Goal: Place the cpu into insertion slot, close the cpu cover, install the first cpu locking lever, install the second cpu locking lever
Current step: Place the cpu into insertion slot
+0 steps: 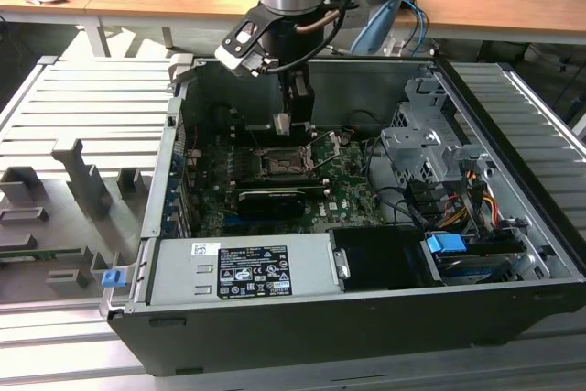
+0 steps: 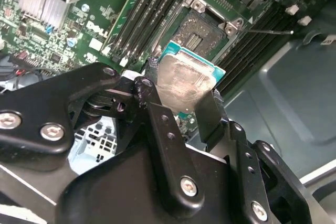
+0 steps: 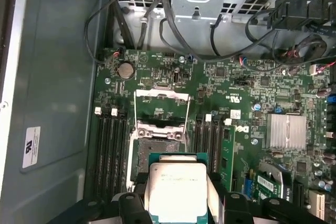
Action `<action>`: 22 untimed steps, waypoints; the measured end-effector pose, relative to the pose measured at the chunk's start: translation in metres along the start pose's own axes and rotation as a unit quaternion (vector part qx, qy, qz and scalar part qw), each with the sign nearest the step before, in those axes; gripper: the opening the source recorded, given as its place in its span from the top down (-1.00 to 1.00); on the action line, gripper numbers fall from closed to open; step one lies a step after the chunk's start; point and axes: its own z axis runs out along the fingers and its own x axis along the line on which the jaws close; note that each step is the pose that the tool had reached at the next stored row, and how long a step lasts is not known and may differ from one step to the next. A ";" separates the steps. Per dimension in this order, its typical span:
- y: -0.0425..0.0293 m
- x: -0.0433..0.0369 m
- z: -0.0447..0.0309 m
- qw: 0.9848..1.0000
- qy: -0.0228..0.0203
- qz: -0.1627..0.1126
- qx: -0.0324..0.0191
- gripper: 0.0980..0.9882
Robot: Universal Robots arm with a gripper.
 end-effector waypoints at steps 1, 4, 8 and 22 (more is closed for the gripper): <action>-0.0004 0.0014 0.0031 1.000 0.000 0.002 0.000 0.04; -0.0010 0.0038 0.0110 1.000 0.000 0.006 0.000 0.04; -0.0041 0.0051 0.0231 1.000 -0.001 0.007 0.000 0.04; -0.0099 0.0064 0.0557 1.000 -0.002 0.024 0.000 0.04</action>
